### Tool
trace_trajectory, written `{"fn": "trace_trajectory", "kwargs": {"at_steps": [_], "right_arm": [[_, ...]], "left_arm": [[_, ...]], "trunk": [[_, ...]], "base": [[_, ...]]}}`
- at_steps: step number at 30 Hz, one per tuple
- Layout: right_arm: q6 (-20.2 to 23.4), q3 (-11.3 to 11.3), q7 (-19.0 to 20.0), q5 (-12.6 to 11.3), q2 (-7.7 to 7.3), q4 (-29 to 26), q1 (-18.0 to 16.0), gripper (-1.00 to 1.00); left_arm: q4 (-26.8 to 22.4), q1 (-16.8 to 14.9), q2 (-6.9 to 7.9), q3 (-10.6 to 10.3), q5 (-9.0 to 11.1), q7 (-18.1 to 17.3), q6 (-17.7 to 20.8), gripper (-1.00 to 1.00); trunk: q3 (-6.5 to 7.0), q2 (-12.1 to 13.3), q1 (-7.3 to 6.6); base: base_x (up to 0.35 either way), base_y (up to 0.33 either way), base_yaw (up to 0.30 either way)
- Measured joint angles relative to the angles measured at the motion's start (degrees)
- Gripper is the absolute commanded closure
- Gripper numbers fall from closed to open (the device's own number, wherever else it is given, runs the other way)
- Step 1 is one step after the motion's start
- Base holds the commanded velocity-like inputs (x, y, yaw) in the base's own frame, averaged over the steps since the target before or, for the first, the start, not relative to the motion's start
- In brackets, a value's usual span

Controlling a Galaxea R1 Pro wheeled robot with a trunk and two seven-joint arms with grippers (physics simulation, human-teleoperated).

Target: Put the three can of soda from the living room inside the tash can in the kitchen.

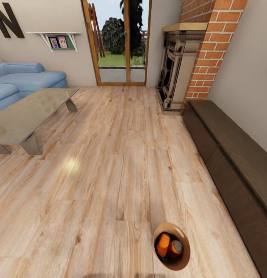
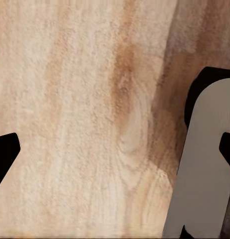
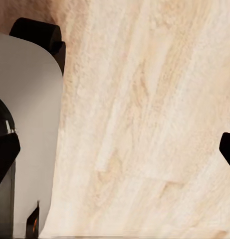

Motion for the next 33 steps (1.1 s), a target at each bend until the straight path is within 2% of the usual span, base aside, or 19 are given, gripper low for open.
{"fn": "trace_trajectory", "kwargs": {"at_steps": [6, 12, 17, 20, 33], "right_arm": [[-3.11, -0.05, -0.03, -0.13, -0.03, 3.43, 0.06, -1.00], [-4.24, -0.21, -0.08, -1.96, -0.63, 4.44, 2.30, -1.00], [-6.98, -0.39, -0.06, -3.64, -1.38, 4.64, 4.55, -1.00], [-8.31, -0.38, -0.06, -4.13, -2.24, 4.74, 5.71, -1.00], [-9.25, -0.61, -0.09, -4.78, -3.85, 4.78, 10.15, -1.00]], "left_arm": [[0.11, 0.98, 0.07, 0.00, 0.22, 0.00, -0.34, -1.00], [2.02, 2.24, 0.30, 0.39, 0.42, 0.00, -0.52, -1.00], [3.39, 2.73, 0.48, 0.52, 0.50, 0.00, -0.71, -1.00], [3.76, 3.69, 0.73, 0.65, 0.55, 0.00, -1.25, -1.00], [4.55, 5.59, 0.76, 0.62, 0.54, 0.00, -3.15, -1.00]], "trunk": [[1.08, 2.41, -1.32], [2.15, 4.81, -2.64], [3.05, 6.82, -3.73], [3.59, 8.02, -4.39], [5.92, 13.24, -7.25]], "base": [[0.000, 0.000, 0.000], [0.000, 0.000, 0.000], [0.000, 0.000, 0.000], [0.000, 0.000, 0.000], [0.000, 0.000, 0.000]]}}
